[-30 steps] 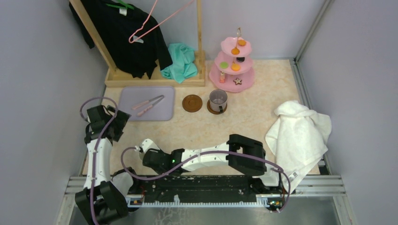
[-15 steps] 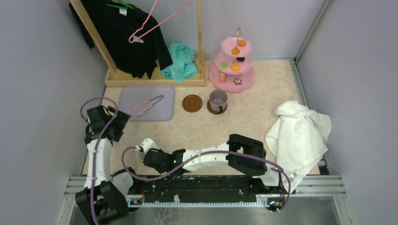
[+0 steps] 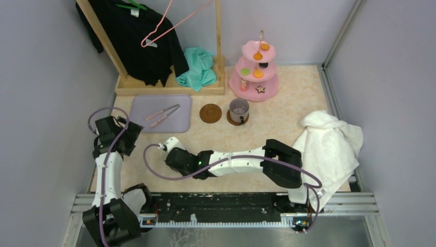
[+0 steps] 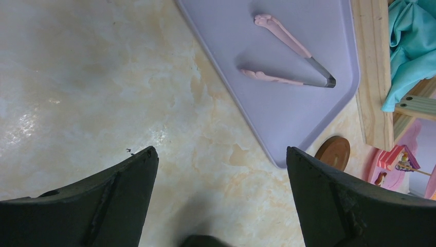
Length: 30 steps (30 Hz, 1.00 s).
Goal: Serve the afternoon tea
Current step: Pick up the cup at the center of the board, then place the cup on the coaster.
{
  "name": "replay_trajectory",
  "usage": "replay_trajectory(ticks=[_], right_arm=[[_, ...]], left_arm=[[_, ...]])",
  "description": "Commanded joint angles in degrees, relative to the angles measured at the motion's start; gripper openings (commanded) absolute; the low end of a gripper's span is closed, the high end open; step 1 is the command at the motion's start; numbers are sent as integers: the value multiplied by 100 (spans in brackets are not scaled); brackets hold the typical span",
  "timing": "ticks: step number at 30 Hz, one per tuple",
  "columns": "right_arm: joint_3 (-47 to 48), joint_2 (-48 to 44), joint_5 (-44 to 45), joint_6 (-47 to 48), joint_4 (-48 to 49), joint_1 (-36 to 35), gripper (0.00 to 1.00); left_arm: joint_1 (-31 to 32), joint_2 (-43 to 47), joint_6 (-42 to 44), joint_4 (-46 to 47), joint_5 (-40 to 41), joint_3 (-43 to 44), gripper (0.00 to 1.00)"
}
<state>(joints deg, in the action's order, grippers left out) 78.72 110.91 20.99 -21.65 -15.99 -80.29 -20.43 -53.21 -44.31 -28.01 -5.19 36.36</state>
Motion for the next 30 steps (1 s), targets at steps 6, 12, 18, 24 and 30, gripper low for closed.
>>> replay_trajectory(ticks=[6,12,18,24,30], right_arm=[[300,-820,399,325,18,1078,0],[532,-654,386,533,74,1798,0],[658,-579,355,704,372,2276,0],[717,-483,437,910,745,2556,0],[626,-360,685,1110,1372,2755,0]], left_arm=[[-67,109,1,173,-75,-76,99],[-67,74,-24,224,-108,-90,99],[-67,-2,-30,298,-130,-117,99],[-67,-92,-64,378,-151,-128,99],[-67,-131,-112,492,-193,-189,99]])
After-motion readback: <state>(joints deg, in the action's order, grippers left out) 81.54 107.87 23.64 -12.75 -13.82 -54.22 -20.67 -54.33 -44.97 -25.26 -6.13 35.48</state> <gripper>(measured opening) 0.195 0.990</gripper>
